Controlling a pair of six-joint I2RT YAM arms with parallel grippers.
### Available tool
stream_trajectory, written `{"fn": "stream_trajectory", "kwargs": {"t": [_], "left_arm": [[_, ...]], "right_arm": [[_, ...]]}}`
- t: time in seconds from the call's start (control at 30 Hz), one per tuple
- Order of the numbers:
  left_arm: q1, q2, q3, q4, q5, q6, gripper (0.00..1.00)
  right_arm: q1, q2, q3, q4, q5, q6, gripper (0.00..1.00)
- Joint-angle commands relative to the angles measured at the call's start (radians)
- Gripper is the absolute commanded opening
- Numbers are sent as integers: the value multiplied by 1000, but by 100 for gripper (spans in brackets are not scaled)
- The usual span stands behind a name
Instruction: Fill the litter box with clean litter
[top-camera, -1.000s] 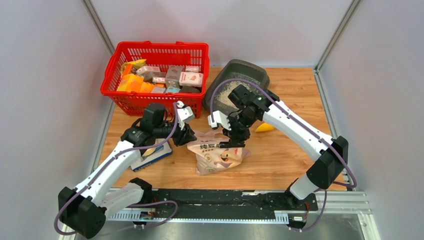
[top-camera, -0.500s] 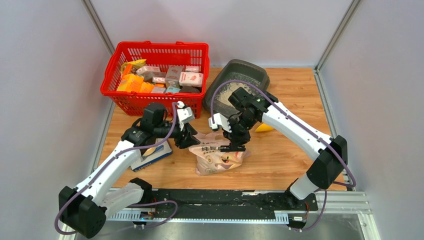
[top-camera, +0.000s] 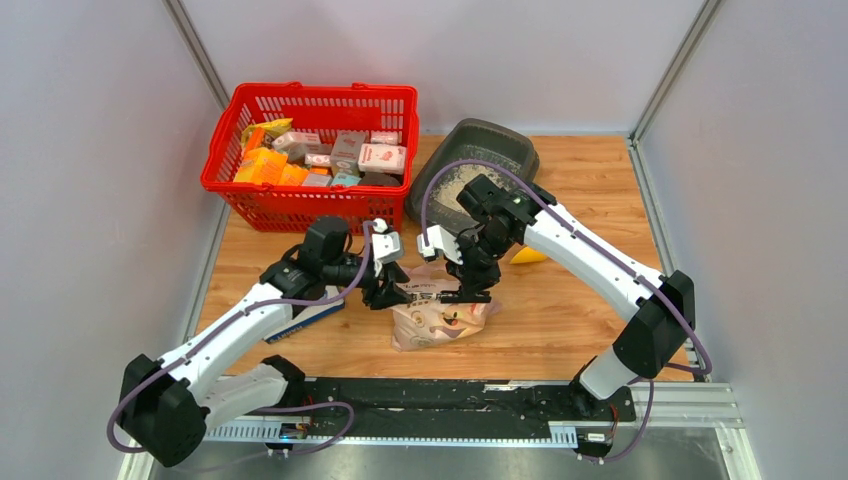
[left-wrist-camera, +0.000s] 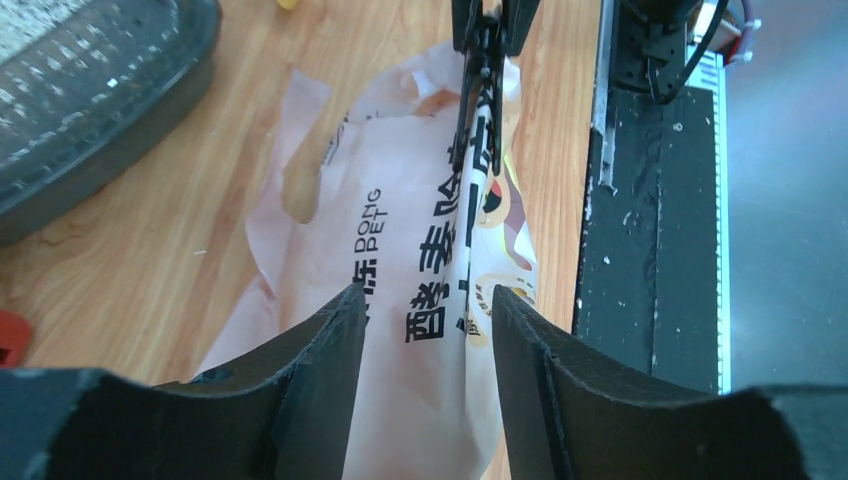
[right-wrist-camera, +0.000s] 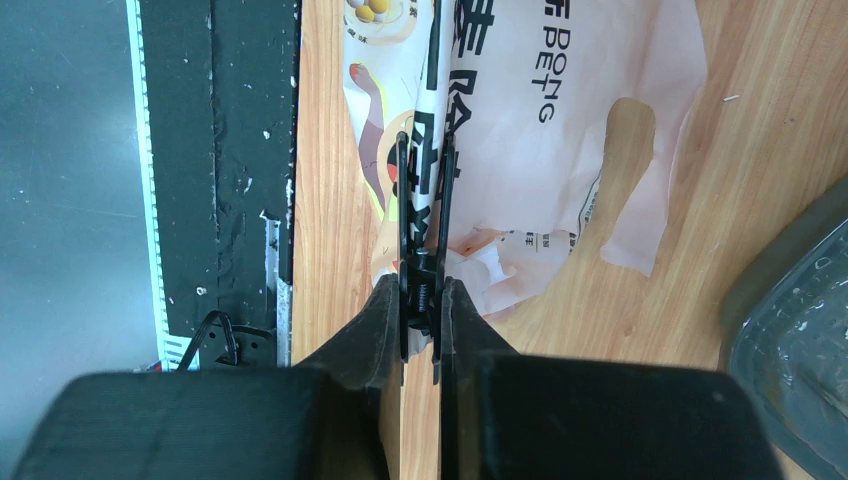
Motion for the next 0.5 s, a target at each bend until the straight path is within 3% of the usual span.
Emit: {"fn": "stream_trajectory", "kwargs": {"t": [0.0,0.13,0.37,0.47], "left_arm": [[-16,30,-22,69,-12,54,56],[-19,53,-32,113,-9,42,49],[-25,87,-31,136,31,10,3],[-25,81,-29,136,45,-13,0]], "right_arm": [[3,1,-11,-3,-11,22,0],[3,10,-9,1,-8,25,0],[2,21,6,4,-3,30,0],[3,18,-1,17,-5,39,0]]}}
